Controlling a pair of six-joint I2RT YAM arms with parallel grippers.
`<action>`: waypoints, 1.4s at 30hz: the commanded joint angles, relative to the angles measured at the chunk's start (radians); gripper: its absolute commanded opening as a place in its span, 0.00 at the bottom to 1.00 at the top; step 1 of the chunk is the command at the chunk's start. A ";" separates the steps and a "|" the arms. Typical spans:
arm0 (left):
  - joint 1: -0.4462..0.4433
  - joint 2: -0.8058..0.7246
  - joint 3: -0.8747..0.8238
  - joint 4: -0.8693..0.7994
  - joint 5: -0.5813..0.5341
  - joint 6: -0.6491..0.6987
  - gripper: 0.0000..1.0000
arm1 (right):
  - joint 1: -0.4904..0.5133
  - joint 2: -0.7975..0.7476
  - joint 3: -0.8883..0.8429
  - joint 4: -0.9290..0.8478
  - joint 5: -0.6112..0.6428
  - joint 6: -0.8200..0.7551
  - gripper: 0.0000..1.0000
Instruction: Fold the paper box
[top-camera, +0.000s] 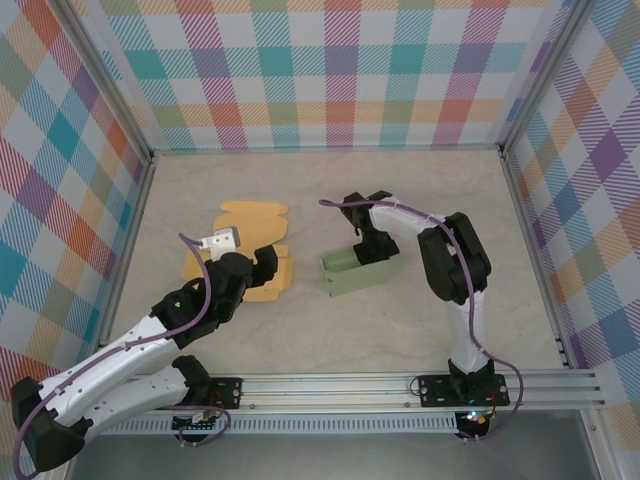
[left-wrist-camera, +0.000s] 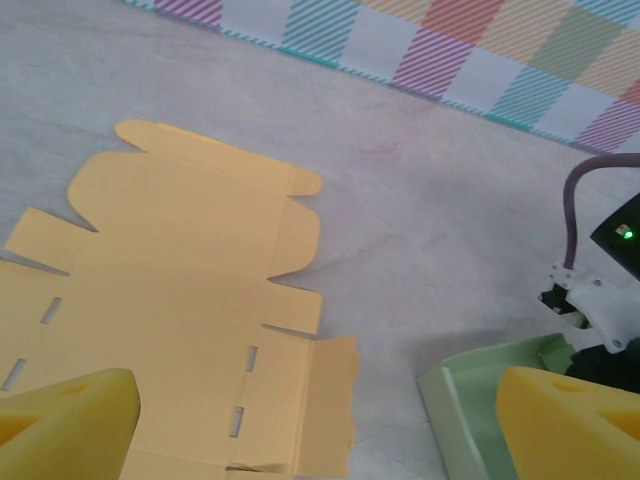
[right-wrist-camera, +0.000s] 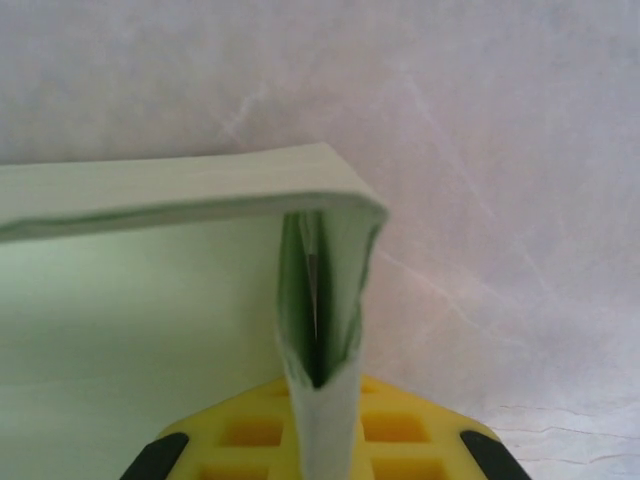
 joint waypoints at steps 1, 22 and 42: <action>0.017 -0.010 -0.013 -0.036 -0.049 0.013 0.92 | 0.001 0.045 -0.022 -0.009 0.120 0.014 0.01; 0.024 0.035 -0.001 0.012 -0.044 0.025 0.89 | 0.088 0.190 0.026 0.040 0.263 0.188 0.04; 0.025 0.011 -0.024 -0.031 -0.009 0.004 0.90 | 0.088 -0.220 0.047 -0.007 0.205 0.093 0.75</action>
